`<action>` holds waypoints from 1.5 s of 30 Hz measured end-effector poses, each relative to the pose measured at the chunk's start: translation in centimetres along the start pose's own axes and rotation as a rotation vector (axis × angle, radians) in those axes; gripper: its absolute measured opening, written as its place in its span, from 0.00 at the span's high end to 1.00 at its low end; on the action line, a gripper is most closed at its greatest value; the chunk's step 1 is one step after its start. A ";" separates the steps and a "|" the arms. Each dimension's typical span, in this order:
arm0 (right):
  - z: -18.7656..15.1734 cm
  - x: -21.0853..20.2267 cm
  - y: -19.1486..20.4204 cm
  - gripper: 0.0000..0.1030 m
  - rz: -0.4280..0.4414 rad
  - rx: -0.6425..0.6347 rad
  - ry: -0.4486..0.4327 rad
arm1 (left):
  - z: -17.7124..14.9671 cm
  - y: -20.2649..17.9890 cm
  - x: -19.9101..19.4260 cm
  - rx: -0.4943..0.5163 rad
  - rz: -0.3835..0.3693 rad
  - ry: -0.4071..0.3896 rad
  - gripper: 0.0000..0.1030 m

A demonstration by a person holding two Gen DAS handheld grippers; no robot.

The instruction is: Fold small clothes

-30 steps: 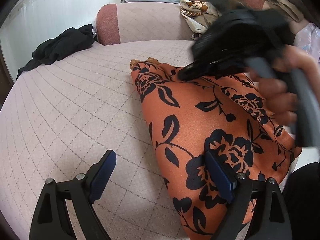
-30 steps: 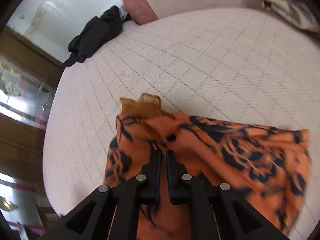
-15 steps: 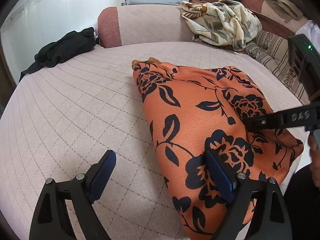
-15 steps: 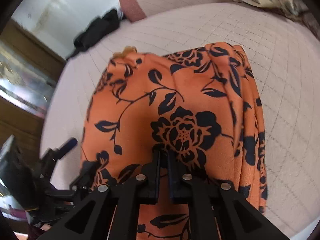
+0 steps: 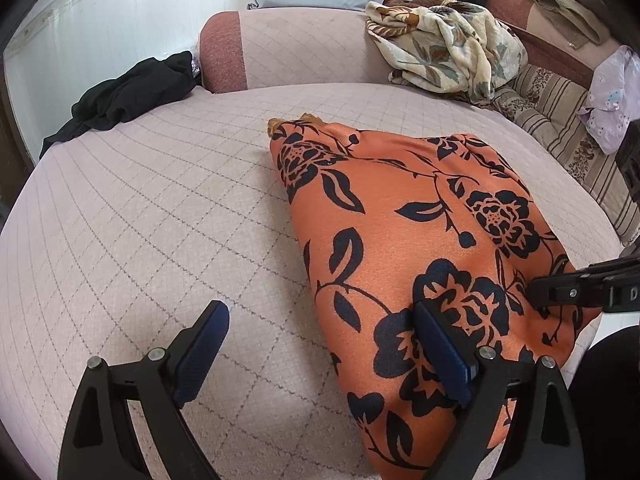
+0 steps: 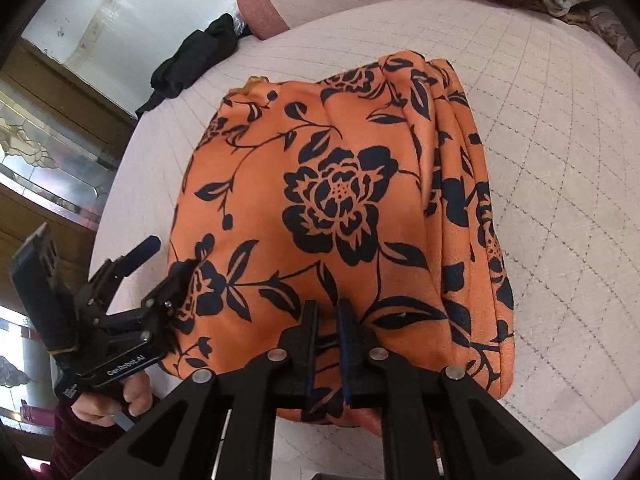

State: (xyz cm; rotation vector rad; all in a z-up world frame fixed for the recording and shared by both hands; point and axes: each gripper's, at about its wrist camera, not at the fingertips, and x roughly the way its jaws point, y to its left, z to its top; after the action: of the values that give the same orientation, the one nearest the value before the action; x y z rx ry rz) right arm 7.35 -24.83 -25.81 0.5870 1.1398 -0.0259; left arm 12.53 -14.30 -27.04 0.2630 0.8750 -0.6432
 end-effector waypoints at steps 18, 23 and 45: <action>-1.7 0.1 -0.5 0.86 -0.044 -0.031 0.037 | -0.1 0.6 0.2 -0.021 -0.005 0.013 0.05; -0.8 -1.1 -1.6 0.87 0.019 0.022 0.057 | -0.2 0.5 0.2 -0.025 -0.008 0.013 0.05; 3.9 -2.2 -14.7 0.21 0.242 0.410 -0.161 | -0.1 0.8 0.5 -0.035 -0.011 0.020 0.00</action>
State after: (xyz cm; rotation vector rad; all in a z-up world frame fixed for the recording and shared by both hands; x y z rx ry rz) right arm 5.15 -39.64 -29.09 1.0663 0.9038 -0.0991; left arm 13.24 -13.83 -27.53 0.2338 0.9069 -0.6361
